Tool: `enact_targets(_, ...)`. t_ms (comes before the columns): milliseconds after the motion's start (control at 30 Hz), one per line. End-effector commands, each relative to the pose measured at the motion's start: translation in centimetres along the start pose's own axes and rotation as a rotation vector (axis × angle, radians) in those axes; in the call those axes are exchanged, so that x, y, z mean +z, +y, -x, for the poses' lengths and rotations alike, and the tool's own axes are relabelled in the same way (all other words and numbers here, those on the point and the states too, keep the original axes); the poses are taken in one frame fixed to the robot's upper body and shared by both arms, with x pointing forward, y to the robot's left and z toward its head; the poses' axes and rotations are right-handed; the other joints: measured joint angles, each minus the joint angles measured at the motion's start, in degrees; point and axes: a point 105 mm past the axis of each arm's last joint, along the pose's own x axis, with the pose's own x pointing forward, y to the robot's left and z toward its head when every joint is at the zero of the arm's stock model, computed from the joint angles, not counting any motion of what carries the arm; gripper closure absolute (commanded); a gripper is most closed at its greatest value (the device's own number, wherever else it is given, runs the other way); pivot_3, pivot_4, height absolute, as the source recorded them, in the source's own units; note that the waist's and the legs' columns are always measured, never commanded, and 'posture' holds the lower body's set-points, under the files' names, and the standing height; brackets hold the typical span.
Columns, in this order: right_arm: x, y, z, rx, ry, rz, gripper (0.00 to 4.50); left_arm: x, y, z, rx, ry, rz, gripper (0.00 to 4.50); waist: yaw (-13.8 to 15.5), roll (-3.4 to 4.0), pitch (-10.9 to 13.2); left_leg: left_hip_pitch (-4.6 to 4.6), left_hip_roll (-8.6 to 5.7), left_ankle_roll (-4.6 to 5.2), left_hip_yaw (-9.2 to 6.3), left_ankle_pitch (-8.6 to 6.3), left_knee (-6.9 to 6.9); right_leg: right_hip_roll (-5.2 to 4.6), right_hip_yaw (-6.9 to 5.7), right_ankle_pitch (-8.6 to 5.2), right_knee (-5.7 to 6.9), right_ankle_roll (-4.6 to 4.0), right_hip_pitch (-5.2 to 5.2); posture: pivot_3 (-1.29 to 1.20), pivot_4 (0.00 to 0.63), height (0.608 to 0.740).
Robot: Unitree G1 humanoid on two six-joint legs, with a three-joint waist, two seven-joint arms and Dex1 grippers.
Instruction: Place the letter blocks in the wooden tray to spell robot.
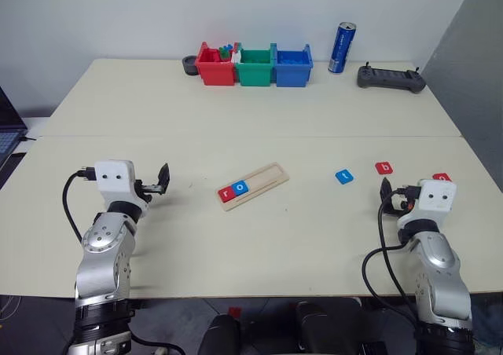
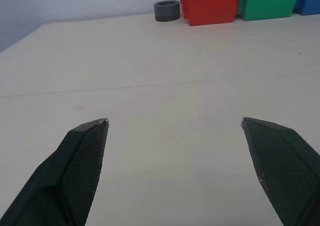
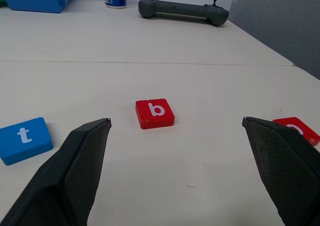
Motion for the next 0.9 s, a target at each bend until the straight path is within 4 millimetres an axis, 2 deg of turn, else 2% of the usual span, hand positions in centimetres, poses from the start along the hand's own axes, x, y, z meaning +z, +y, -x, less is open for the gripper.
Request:
enact_targets(33,1.2,-0.4,0.0,-0.013,-0.056,-0.006,0.03,2.1,-0.1,0.0,-0.019,-0.082,-0.021,0.00,0.02,0.00,0.00,0.00,0.00,0.00,0.00,0.00,0.00,0.00,0.00,0.00,0.00,0.00,0.00,0.00,0.150,0.740)
enact_targets(233,0.9,-0.3,0.2,-0.011,-0.049,-0.008,0.03,2.1,-0.2,0.0,-0.022,-0.078,-0.047,0.00,0.03,0.00,0.00,0.00,0.00,0.00,0.00,0.00,0.00,0.00,0.00,0.00,0.00,0.00,0.00,0.00,0.150,0.740)
enact_targets(567,0.9,-0.3,0.3,-0.010,-0.041,0.003,0.03,3.0,0.7,0.1,0.041,-0.156,-0.035,0.00,0.04,0.00,0.00,0.00,0.00,0.00,0.01,0.00,0.00,0.00,0.01,0.00,0.00,0.00,0.00,0.00,0.150,0.740)
enact_targets(900,0.7,0.2,0.3,0.005,-0.027,-0.007,0.03,2.6,0.9,-0.1,0.057,-0.130,-0.033,0.00,0.04,0.00,0.00,0.00,0.00,0.00,0.00,0.00,0.00,0.00,0.01,0.00,0.00,0.00,0.00,0.00,0.150,0.740)
